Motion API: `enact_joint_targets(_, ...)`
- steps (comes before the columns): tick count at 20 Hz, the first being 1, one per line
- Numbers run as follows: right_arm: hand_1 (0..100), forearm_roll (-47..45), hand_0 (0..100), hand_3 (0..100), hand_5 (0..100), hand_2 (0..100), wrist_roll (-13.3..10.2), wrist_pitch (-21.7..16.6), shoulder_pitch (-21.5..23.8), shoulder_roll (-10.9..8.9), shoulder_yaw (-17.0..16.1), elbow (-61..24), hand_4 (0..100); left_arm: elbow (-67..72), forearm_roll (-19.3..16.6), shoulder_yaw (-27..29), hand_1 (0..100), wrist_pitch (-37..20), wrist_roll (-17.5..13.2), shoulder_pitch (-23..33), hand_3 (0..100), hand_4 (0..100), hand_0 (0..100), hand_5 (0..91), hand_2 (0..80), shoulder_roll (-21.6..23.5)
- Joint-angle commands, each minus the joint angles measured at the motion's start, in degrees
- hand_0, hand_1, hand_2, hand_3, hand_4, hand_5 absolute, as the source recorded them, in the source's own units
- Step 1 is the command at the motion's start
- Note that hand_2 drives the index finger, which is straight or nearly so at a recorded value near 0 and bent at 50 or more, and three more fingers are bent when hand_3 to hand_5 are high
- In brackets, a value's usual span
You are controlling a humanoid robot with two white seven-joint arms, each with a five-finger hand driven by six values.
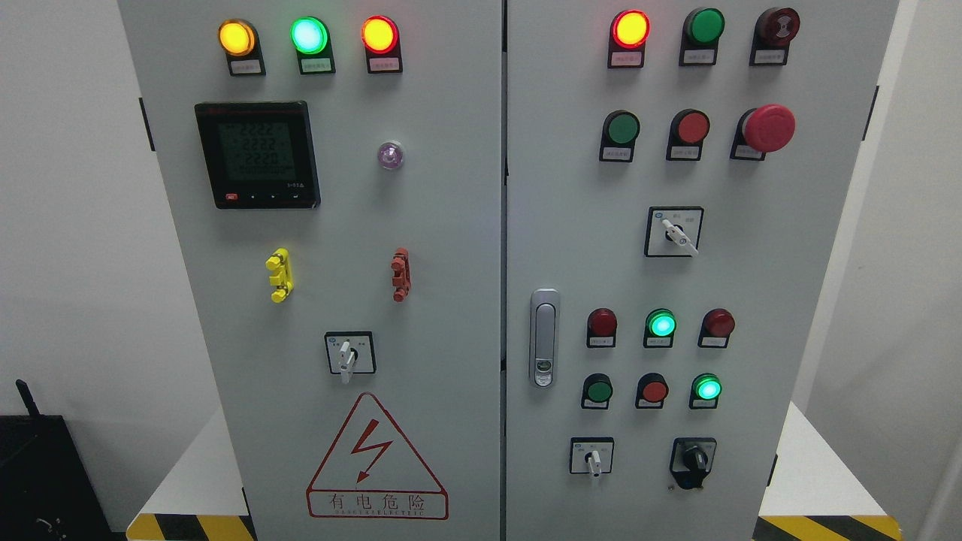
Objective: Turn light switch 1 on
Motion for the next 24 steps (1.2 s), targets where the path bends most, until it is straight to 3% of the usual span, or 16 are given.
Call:
enact_joint_targets(1,0,0.0,31,0,0,0,0.0,0.0,0.0,0.00,0.0,0.0,0,-15.5,1.1,-1.7,64,2.0,0.5,-4.8,66,81,25,76.8,33.1,0.5)
enact_joint_targets(9,0,0.0,31,0,0,0,0.0,0.0,0.0,0.00,0.0,0.0,0,-17.1,1.3,-6.1,63,6.8,4.4,-9.2,70,84,21,81.1,39.5,0.9)
enact_joint_targets(15,0,0.0,31,0,0,0,0.0,0.0,0.0,0.00,0.0,0.0,0,-17.9,1.0,-9.3,70,12.7,10.0,-13.6,81,90,13,85.7,44.0,-0.7)
enact_joint_targets(19,0,0.0,31,0,0,0,0.0,0.0,0.0,0.00,0.0,0.0,0,-17.8,-0.3,-9.3,74,15.8,10.5,-16.4,83,90,8,85.7,48.9,-3.4)
enact_joint_targets(24,0,0.0,31,0,0,0,0.0,0.0,0.0,0.00,0.0,0.0,0,-17.5,-4.5,-9.3,74,17.7,10.5,-19.0,86,90,6,85.6,51.7,-5.2)
